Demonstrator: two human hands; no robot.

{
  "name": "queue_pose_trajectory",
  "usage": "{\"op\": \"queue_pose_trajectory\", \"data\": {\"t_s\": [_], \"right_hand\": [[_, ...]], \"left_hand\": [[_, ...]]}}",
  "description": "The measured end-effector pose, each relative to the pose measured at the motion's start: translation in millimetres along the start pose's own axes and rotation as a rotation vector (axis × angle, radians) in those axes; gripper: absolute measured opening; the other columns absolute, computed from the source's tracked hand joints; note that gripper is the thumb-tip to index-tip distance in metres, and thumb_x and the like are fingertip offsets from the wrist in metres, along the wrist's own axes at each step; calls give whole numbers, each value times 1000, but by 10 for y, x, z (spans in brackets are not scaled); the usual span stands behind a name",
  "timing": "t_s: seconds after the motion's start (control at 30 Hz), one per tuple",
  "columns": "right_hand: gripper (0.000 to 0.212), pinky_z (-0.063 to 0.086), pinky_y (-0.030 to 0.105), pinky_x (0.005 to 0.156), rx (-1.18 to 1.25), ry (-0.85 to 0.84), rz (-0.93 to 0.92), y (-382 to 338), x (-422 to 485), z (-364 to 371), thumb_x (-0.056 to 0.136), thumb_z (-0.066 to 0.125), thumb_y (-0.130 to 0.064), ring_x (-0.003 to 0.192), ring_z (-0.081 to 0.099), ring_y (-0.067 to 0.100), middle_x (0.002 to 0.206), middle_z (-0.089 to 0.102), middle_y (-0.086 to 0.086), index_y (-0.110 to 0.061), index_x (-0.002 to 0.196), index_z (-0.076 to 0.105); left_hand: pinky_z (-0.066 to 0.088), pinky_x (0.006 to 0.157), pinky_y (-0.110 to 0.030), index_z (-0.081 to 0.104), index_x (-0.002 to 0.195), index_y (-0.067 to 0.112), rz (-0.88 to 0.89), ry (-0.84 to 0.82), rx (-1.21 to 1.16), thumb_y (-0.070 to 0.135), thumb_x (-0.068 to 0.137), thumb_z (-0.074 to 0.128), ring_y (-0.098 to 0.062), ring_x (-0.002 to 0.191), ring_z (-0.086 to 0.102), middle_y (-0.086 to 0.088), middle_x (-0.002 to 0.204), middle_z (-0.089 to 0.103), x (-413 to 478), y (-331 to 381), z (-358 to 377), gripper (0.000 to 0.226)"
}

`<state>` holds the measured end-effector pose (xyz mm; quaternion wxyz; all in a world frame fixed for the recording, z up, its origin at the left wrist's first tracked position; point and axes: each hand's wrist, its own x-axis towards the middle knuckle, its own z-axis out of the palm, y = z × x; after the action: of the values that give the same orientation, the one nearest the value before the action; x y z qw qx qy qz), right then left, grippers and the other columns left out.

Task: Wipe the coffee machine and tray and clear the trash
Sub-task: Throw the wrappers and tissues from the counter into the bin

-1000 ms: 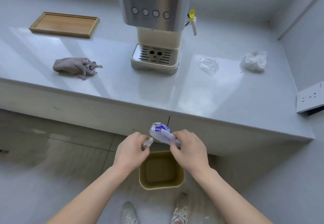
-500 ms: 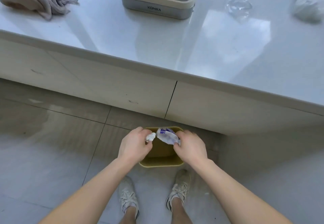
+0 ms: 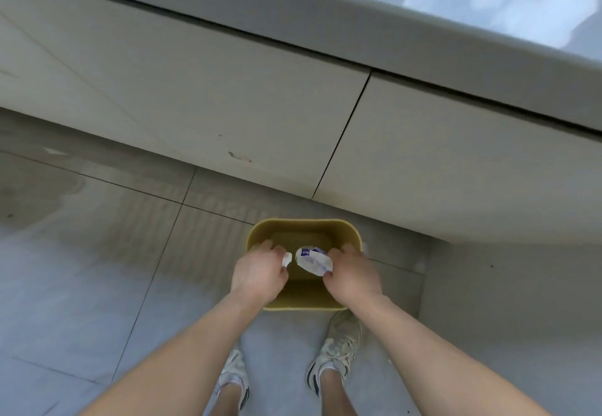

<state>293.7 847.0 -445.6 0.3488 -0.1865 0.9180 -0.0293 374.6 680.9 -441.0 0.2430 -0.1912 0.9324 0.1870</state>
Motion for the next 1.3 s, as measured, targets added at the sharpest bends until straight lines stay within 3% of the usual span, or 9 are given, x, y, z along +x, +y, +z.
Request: {"op": "queue_pose_trajectory", "data": {"t_s": [0.17,0.27,0.33,0.6,0.9,1.07,1.3], "right_hand": [[34,58,34,80,40,-11,10,-53,107,200,93,56,-45,99,60,21,125,52,-4,-32,124,51],[43,57,36,85,65,-20,-2,-48,143,221,90,59,-48,107,59,22,130,50,-5,-33,129,48],[39,56,37,86,76,-10,-17,-19,152,198,92,58,-44,109,57,23,130,50,-4,-32,128,50],[40,56,37,79,81,27,-29,9,64,-14,92,53,-38,111,54,23,128,51,-4,-32,130,48],[36,56,32,72,67,136,-50,-128,-437,-560,90,53,-39,102,57,22,123,57,-3,-30,125,53],[44,57,38,81,86,199,-35,-242,-995,-1122,89,54,-39,109,55,25,127,57,0,-28,131,51],[46,54,34,85,82,391,-86,-414,-1765,-1911,91,52,-42,111,54,21,129,56,-3,-30,135,47]], "left_hand": [[54,72,-29,56,126,29,-21,-38,19,33,94,53,-16,96,59,5,112,59,69,-73,213,32],[57,81,-34,47,138,31,-27,-71,34,38,93,57,-20,110,60,4,132,56,113,-113,272,46],[57,81,-34,45,139,31,-29,-67,40,37,93,58,-21,112,60,3,139,52,124,-135,263,49],[57,76,-37,43,140,26,12,-31,92,35,92,52,-24,102,60,-2,128,54,36,-181,-32,50],[54,79,-35,49,136,23,36,82,128,35,88,51,-22,101,60,-2,122,59,-375,-103,-701,49],[53,78,-36,50,133,24,36,117,134,36,90,50,-22,98,60,-1,117,59,-820,34,-1313,45],[48,89,-34,41,142,27,49,240,131,45,94,44,-19,114,55,1,134,53,-1381,208,-2099,51]]}}
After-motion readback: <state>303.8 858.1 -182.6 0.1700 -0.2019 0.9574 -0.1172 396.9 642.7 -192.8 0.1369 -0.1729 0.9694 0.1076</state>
